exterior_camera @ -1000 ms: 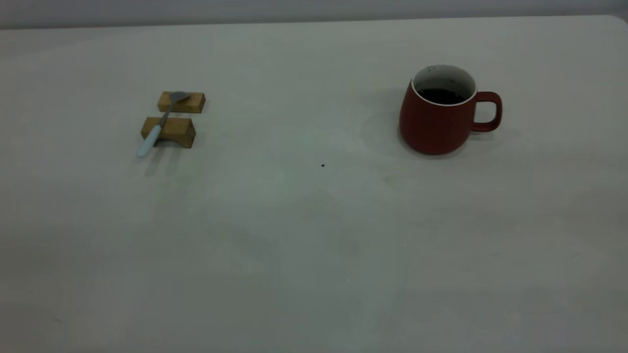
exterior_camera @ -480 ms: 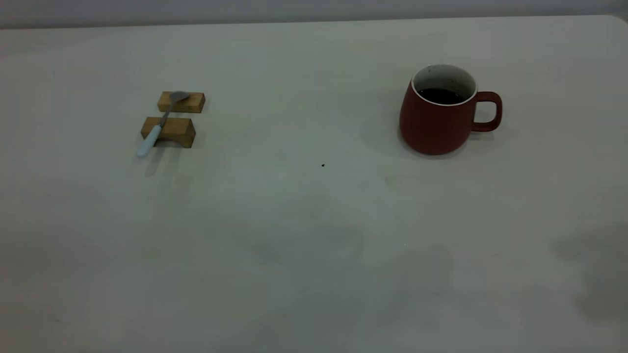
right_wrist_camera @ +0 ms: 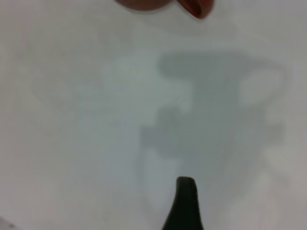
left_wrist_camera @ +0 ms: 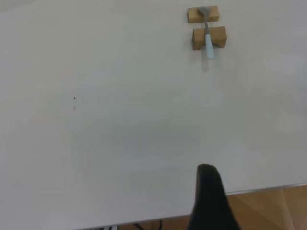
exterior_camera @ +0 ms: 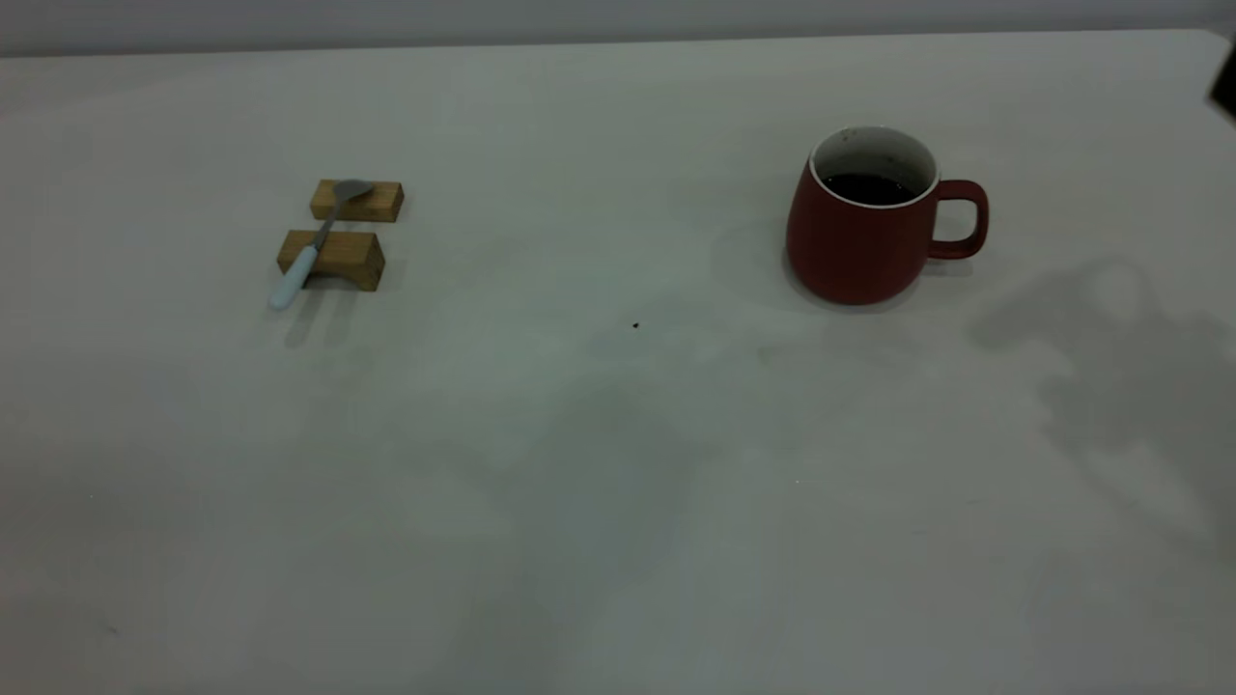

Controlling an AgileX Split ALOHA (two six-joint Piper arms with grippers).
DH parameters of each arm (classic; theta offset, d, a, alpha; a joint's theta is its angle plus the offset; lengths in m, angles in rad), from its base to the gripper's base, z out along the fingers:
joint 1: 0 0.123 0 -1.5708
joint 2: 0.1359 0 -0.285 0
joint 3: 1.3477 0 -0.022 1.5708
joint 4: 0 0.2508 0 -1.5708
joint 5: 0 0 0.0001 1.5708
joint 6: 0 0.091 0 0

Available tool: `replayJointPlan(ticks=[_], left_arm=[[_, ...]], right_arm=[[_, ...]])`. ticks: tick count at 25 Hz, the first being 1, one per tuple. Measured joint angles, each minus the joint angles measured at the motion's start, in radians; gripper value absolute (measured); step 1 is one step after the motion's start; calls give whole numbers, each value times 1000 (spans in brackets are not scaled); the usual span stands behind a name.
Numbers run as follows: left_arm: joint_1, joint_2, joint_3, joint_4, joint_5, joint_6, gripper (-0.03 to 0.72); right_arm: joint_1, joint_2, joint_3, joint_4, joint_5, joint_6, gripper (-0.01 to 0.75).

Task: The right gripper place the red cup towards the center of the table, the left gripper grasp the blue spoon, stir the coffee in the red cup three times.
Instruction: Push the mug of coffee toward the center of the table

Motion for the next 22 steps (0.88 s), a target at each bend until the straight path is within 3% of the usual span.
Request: replayJointPlan(ticks=[5,11,22], left_arm=[[0,0,0,0,0,0,571],[0,0,0,0,0,1,571],[0,0,0,0,0,1,571]], right_arm=[[52,157,-87,-6,-69,-108,719],[100,353,-229,-85,-76,-185,718],[123,558,-430,-113,-68,-258,715]])
